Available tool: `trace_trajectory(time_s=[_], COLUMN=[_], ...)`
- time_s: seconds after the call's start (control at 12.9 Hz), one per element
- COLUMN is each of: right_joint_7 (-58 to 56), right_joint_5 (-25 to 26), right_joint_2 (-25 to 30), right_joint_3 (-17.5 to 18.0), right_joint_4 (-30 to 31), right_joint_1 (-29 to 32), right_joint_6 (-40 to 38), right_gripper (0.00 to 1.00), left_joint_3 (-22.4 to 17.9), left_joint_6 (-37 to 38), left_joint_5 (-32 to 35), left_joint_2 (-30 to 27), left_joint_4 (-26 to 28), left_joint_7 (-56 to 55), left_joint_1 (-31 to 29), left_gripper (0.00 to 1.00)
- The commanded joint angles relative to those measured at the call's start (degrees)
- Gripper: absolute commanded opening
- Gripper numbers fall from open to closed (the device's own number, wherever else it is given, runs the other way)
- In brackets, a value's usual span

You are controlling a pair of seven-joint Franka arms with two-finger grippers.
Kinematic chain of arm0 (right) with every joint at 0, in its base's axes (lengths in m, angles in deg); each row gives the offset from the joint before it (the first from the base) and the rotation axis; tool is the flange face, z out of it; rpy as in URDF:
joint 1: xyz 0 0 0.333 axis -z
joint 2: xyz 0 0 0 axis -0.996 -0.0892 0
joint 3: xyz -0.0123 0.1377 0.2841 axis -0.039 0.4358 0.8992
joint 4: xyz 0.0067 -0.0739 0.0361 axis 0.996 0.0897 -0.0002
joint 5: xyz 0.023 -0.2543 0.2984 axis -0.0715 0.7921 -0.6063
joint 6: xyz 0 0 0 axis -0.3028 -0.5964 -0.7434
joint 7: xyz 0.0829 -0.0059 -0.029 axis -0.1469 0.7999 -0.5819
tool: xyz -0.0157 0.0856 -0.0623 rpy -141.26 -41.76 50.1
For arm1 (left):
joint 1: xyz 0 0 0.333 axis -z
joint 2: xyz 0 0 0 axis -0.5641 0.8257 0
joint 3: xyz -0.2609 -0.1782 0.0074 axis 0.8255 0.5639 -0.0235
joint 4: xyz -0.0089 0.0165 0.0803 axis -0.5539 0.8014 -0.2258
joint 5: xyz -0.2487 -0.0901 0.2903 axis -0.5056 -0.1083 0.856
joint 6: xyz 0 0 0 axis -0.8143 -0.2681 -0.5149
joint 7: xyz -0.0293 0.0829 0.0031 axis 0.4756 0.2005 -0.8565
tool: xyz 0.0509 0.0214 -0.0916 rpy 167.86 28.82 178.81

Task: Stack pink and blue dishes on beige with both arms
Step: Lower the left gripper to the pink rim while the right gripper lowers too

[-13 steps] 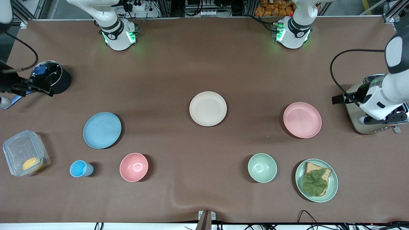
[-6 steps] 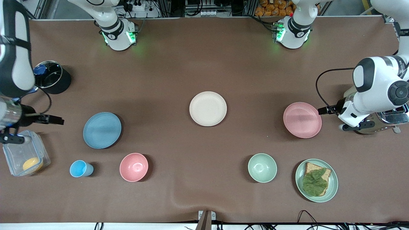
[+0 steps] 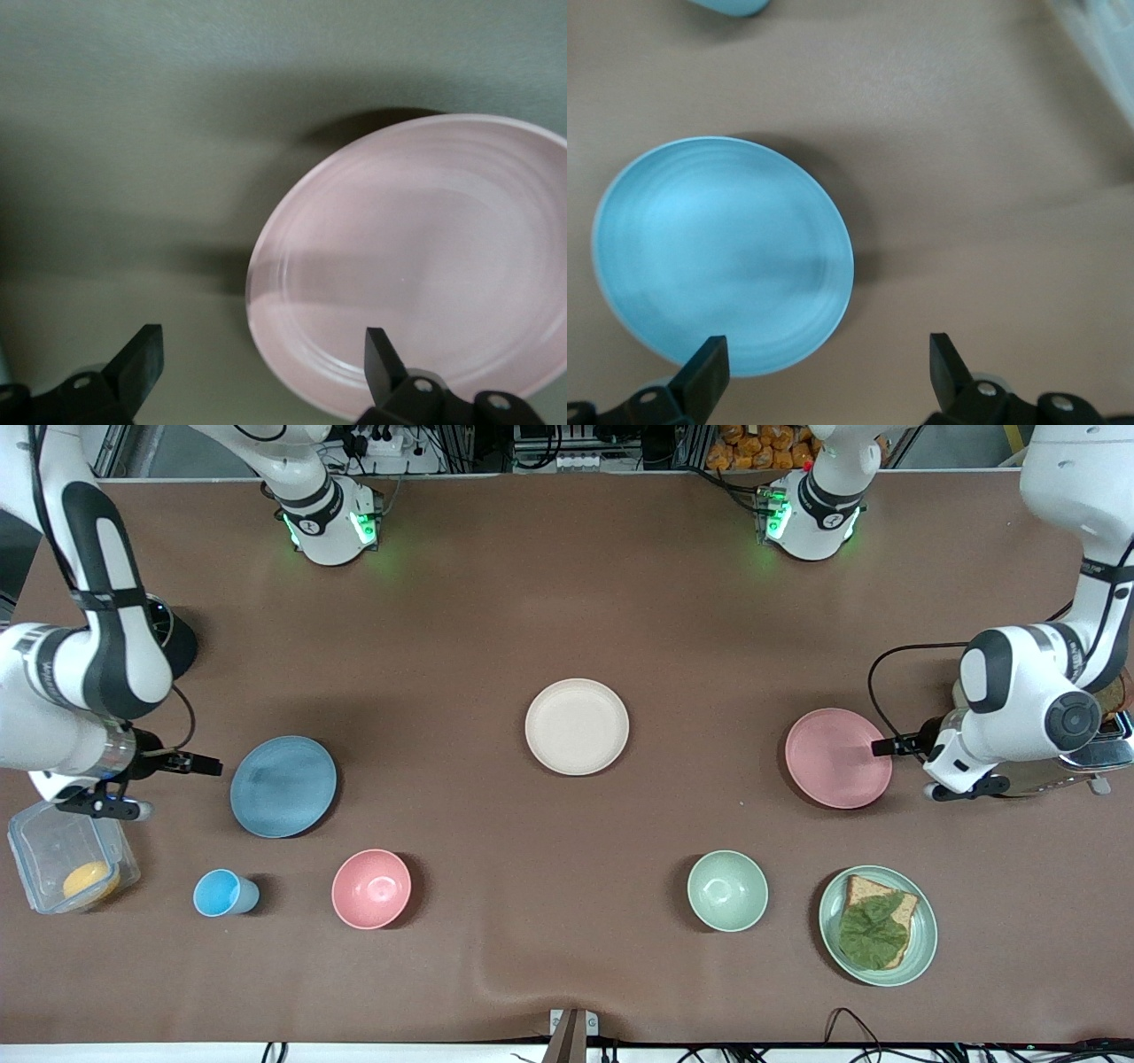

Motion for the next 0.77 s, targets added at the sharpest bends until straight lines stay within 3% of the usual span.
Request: trace_trajectory(time_s=[0.0, 0.23, 0.7], right_joint_7=[0.11, 0.11, -1.83], right_joint_5=[-0.23, -2.94, -2.95], right_joint_2=[-6.21, -11.24, -12.31], right_joint_3=[0.87, 1.13, 1.13], right_joint_4=[-1.44, -1.63, -1.63], right_joint_1=[1.11, 0.33, 1.38], right_joint_6=[4.57, 9.15, 8.72], right_gripper=[1.00, 1.00, 1.00], left_joint_3=[0.26, 0.18, 0.09], left_joint_6=[-0.61, -0.61, -1.66], left_joint_5=[-1.49, -1.40, -0.79], left_joint_2=[1.88, 3.64, 4.96], left_joint_4=[-1.22, -1.93, -2.02], left_joint_7=[0.28, 0.63, 0.98], left_joint_1=[-0.25, -0.34, -0.43], left_gripper=[1.00, 0.94, 0.81])
